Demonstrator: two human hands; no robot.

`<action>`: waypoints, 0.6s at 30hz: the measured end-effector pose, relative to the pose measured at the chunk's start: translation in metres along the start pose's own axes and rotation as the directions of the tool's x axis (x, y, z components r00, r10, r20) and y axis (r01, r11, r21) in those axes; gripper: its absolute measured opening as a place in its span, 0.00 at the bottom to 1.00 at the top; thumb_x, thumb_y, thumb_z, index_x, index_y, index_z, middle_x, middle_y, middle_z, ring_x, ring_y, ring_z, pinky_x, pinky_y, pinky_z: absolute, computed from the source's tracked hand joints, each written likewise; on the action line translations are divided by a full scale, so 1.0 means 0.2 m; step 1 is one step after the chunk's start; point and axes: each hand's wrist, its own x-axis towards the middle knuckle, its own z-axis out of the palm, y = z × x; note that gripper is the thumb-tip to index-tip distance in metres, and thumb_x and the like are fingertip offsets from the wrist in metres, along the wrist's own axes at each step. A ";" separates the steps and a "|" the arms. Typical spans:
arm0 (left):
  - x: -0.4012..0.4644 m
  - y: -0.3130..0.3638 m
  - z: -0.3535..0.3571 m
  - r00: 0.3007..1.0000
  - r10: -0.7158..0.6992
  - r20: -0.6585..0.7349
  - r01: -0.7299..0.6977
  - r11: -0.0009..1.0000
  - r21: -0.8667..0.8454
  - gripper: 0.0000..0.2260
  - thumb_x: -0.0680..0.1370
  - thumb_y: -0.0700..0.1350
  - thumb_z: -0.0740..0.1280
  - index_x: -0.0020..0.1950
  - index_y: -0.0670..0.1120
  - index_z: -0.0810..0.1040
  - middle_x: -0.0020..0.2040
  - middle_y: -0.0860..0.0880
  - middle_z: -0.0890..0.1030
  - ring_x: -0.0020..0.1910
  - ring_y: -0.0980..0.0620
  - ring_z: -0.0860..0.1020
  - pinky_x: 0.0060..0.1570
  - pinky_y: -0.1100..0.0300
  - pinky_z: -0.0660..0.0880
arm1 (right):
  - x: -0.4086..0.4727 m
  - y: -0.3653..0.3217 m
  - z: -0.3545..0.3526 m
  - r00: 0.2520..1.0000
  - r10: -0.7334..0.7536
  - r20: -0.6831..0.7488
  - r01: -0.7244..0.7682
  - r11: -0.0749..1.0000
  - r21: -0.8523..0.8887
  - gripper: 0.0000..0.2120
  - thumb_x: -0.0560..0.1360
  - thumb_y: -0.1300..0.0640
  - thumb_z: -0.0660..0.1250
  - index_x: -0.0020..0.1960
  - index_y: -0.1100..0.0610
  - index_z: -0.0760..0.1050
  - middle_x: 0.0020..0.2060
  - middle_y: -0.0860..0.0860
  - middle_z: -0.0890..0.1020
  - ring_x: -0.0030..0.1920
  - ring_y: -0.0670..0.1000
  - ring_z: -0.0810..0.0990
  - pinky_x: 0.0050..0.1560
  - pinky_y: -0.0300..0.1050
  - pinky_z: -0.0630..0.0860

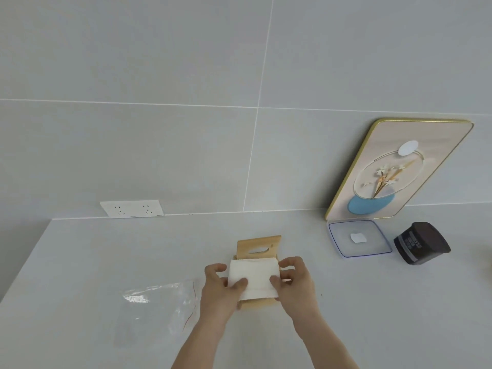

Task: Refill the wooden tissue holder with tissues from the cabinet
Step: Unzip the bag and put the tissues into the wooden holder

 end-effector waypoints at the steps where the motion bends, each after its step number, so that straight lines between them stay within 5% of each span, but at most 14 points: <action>1: 0.02 0.00 0.03 1.000 0.012 -0.028 -0.010 0.998 0.054 0.22 0.75 0.43 0.73 0.62 0.52 0.65 0.52 0.46 0.83 0.46 0.49 0.82 0.37 0.57 0.77 | 0.04 0.02 -0.01 1.000 -0.028 -0.011 0.028 0.999 -0.045 0.14 0.76 0.66 0.69 0.47 0.47 0.74 0.43 0.52 0.84 0.38 0.51 0.82 0.40 0.50 0.80; 7: 0.09 -0.04 0.16 0.973 0.195 -0.123 -0.120 0.884 0.452 0.10 0.77 0.44 0.68 0.51 0.55 0.69 0.43 0.59 0.82 0.43 0.53 0.81 0.43 0.51 0.80 | 0.23 0.13 -0.01 0.991 -0.128 -0.028 0.115 0.951 -0.285 0.15 0.77 0.64 0.68 0.42 0.43 0.79 0.36 0.42 0.81 0.33 0.43 0.78 0.31 0.36 0.69; 13: 0.10 -0.11 0.20 0.928 0.368 -0.062 -0.232 0.700 0.675 0.11 0.77 0.46 0.68 0.59 0.55 0.74 0.50 0.56 0.80 0.52 0.51 0.78 0.53 0.51 0.77 | 0.23 0.18 0.04 0.949 -0.309 -0.059 0.251 0.856 -0.452 0.13 0.73 0.68 0.70 0.49 0.51 0.85 0.34 0.39 0.78 0.44 0.53 0.81 0.39 0.45 0.73; 18: 0.12 -0.13 0.23 0.905 0.415 -0.100 -0.198 0.615 0.764 0.12 0.79 0.44 0.64 0.61 0.55 0.73 0.51 0.56 0.78 0.54 0.50 0.78 0.52 0.56 0.71 | 0.21 0.19 0.05 0.888 -0.455 -0.069 0.343 0.754 -0.560 0.14 0.66 0.71 0.76 0.42 0.54 0.85 0.33 0.46 0.86 0.37 0.56 0.80 0.32 0.44 0.72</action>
